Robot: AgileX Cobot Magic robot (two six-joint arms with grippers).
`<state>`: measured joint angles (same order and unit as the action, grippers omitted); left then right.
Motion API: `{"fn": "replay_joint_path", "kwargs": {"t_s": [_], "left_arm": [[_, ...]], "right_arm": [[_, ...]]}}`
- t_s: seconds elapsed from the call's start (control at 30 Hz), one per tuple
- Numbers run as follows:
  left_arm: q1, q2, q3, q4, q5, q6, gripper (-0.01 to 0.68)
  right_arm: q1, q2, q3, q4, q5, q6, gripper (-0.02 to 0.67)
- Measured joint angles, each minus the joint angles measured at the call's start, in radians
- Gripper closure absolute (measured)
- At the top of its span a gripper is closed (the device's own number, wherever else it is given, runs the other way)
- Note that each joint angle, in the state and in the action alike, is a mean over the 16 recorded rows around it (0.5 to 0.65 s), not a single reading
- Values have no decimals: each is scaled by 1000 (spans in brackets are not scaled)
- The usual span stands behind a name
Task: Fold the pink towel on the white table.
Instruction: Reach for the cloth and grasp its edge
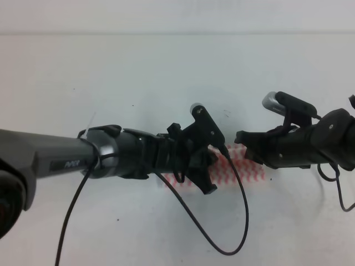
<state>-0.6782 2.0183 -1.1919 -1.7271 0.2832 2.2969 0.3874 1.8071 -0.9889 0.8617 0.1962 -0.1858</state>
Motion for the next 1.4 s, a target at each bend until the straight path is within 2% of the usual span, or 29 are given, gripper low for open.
{"fn": "replay_joint_path", "kwargs": {"t_s": [0.2,0.57,0.77,1.03,1.4], "left_arm": [[0,10,-6,0,-5,-1,675],[0,9,-6,0,-8,-3,675],[0,2,-6,0,-9,-1,675],[0,-39,-5,0,-56,-14,675],[0,-95,46,-10,-170,-78,675]], "right_arm": [[0,1,0,7,-32,0,619],[0,3,-1,13,-108,0,453],[0,-1,-8,10,-125,0,400],[0,-1,-60,-12,-73,-18,433],[-2,45,-152,-77,46,-53,608]]}}
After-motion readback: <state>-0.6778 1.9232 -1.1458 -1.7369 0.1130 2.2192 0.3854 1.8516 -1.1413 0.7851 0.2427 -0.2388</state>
